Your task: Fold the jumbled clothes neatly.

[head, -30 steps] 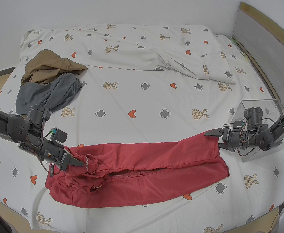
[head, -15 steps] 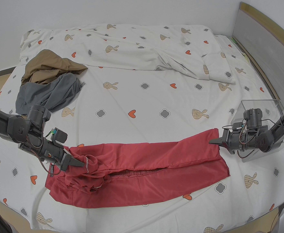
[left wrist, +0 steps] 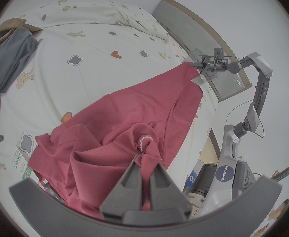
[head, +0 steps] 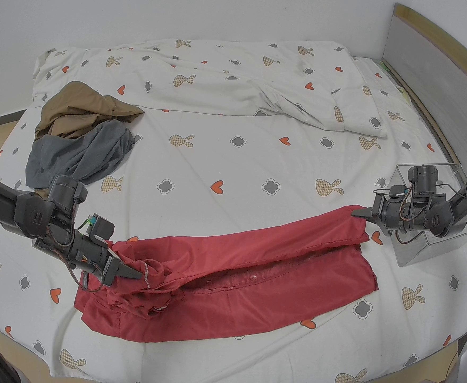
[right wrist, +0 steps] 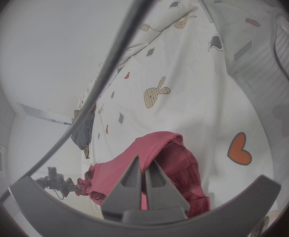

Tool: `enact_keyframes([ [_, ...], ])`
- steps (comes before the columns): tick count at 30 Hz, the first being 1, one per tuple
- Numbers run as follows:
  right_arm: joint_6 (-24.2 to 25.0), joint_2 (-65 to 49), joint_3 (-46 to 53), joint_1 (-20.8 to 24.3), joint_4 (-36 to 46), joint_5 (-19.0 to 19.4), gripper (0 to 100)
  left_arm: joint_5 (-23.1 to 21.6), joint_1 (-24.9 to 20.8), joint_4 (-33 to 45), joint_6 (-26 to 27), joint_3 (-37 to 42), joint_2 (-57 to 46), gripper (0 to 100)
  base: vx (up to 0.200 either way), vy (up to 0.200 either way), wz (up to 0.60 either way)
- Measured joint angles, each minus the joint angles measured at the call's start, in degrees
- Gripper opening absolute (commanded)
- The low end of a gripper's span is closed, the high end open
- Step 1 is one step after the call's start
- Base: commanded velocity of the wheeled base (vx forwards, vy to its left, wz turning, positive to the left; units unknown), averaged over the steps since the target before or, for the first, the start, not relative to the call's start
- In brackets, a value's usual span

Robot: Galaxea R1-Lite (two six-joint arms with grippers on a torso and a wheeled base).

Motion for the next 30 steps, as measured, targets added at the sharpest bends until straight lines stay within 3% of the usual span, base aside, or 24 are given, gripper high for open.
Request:
enact_keyframes([
  [9,-0.23,0.57,-2.32,0.46,1.4,-0.05,0,0.09,-1.73,0.05,-0.77,0.37,1.29,0,0.0,0.0,0.0],
  [10,-0.39,0.72,-2.34,0.44,1.65,-0.02,100,0.11,-1.77,-0.02,-1.01,0.28,1.51,0,0.0,0.0,0.0],
  [22,-0.67,0.63,-0.13,-0.18,1.91,0.04,100,0.11,-1.34,0.0,-1.32,-0.09,2.15,0,0.0,0.0,0.0],
  [30,-0.63,-9.09,6.62,0.49,1.71,0.99,100,0.06,-1.1,-0.04,-2.24,-0.17,1.79,0,0.0,0.0,0.0],
])
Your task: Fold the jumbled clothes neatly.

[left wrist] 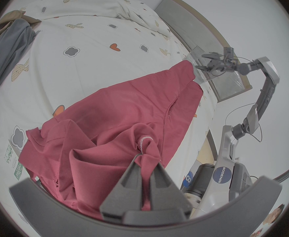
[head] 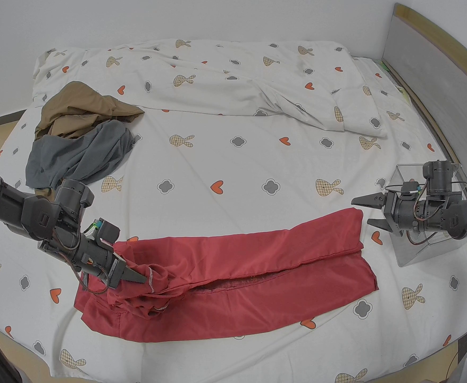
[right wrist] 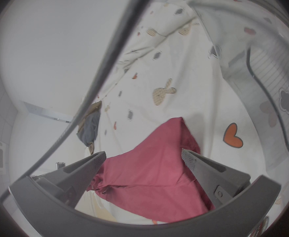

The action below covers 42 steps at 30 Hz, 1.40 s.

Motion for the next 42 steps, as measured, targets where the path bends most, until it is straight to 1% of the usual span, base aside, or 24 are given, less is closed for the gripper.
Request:
enact_keyframes([
  [3,0.09,-4.89,2.47,1.79,-0.06,0.37,100,-0.01,0.02,-0.05,-0.46,-0.02,-0.05,0,0.0,0.0,0.0],
  [5,0.18,-7.89,3.83,3.94,-0.11,0.61,100,-0.01,0.02,-0.05,-0.73,-0.1,-0.05,0,0.0,0.0,0.0],
  [6,0.2,-9.0,4.29,4.9,-0.11,0.71,100,0.0,0.05,-0.07,-0.84,-0.1,-0.05,100,0.0,0.0,0.0],
  [10,0.27,-12.06,5.21,9.16,-0.17,0.68,100,0.02,0.07,-0.1,-1.06,-0.22,-0.05,100,0.0,0.0,0.0],
  [13,0.24,-12.11,5.21,11.74,-0.26,0.71,100,0.02,0.09,-0.05,-1.45,-0.44,-0.06,100,0.0,0.0,0.0],
  [19,0.07,-6.35,3.96,14.14,-0.44,0.94,100,0.05,1.01,-0.02,-4.24,-1.21,-1.07,100,0.0,0.0,0.0],
  [22,-0.02,-2.12,3.05,14.38,-0.52,1.15,100,0.07,2.93,-0.02,-6.24,-1.65,-2.12,100,0.0,0.0,0.0],
  [25,-0.04,1.67,2.12,14.45,-1.1,1.32,100,0.0,6.22,-0.02,-7.91,-1.73,-3.0,100,0.0,0.0,0.0],
  [28,0.0,4.79,1.62,14.01,-4.33,2.06,100,-0.57,9.39,-0.33,-8.81,-1.27,-3.22,100,0.0,0.0,0.0],
  [31,0.29,6.97,1.89,13.24,-8.41,3.95,100,-2.24,12.12,-1.78,-9.94,-0.55,-2.84,100,0.0,0.0,0.0],
  [33,0.4,7.98,2.23,12.43,-9.2,4.68,100,-2.77,13.65,-2.18,-10.53,-0.16,-2.47,100,0.0,0.0,0.0],
  [36,0.49,9.18,2.43,11.41,-9.67,4.94,100,-3.12,14.85,-2.38,-11.34,0.59,-1.73,100,0.0,0.0,0.0],
  [42,0.51,10.36,2.65,10.67,-9.69,5.51,100,-4.19,15.36,-3.06,-12.24,2.16,1.35,100,0.0,0.0,0.0],
])
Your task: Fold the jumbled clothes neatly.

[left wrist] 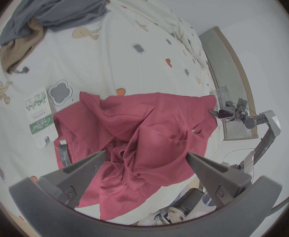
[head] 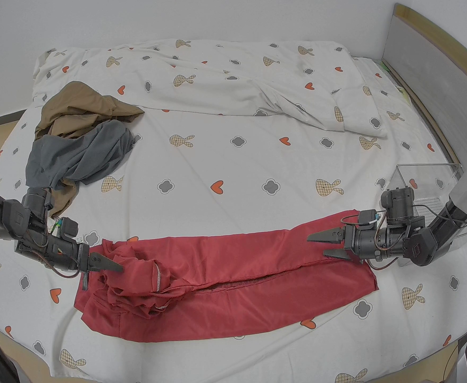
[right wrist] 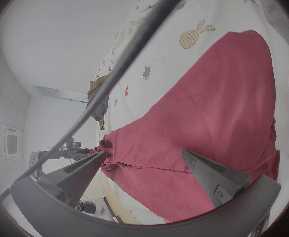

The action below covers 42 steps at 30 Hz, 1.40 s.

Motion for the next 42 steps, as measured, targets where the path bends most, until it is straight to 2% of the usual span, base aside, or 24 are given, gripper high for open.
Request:
enact_keyframes([
  [7,0.0,0.4,0.21,0.0,-0.01,0.29,100,-0.4,0.2,-7.78,-2.4,0.94,4.33,100,0.0,0.0,0.0],
  [17,-0.02,0.29,0.71,0.61,-0.06,0.32,100,-0.49,-0.82,-22.93,-17.71,1.82,7.96,100,0.0,0.0,0.0],
  [27,-0.07,-0.02,0.96,0.78,-0.09,0.32,100,-0.51,-2.72,-25.53,-23.77,1.79,8.63,100,0.0,0.0,0.0],
  [37,-0.21,-0.02,0.96,0.83,-0.06,0.32,100,-3.12,-1.67,-27.75,-33.18,1.85,7.33,100,0.0,0.0,0.0],
  [42,-0.21,-0.02,0.96,0.83,-0.09,0.32,100,-3.21,-1.18,-29.17,-35.46,1.85,7.46,100,0.0,0.0,0.0],
])
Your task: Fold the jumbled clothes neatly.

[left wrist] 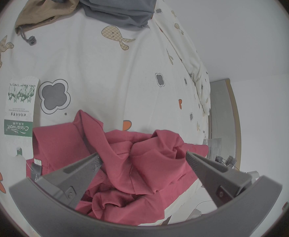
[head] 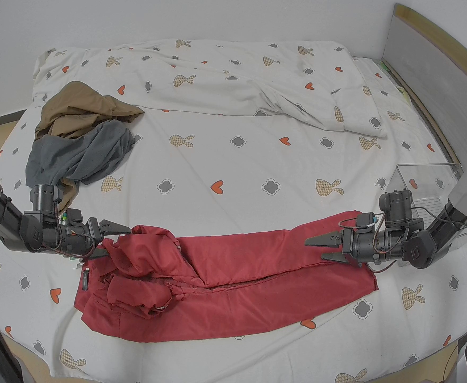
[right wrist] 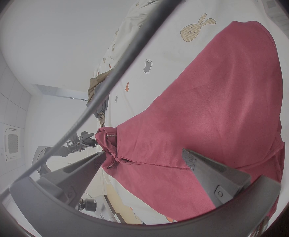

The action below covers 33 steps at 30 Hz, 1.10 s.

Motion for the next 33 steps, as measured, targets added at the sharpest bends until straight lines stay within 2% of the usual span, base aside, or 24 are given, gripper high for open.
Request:
enact_keyframes([
  [9,-0.2,0.05,0.0,0.0,0.02,0.0,100,0.04,-0.2,-0.99,-0.35,0.29,2.16,100,0.0,0.0,0.0],
  [10,-0.23,0.1,0.0,0.0,0.02,0.0,100,0.04,-0.2,-0.99,-0.33,0.33,2.32,0,0.0,0.0,0.0],
  [18,-0.33,0.22,0.0,0.0,0.02,0.0,100,0.04,2.05,-4.79,-2.02,1.84,2.57,0,0.0,0.0,0.0],
  [25,-0.33,0.24,0.02,0.0,0.0,-0.02,100,0.04,2.56,-12.95,-5.69,4.21,2.57,0,0.0,0.0,0.0],
  [33,-0.41,0.32,0.02,0.0,0.05,-0.07,100,-0.05,2.02,-13.7,-5.77,5.07,2.57,0,0.0,0.0,0.0],
])
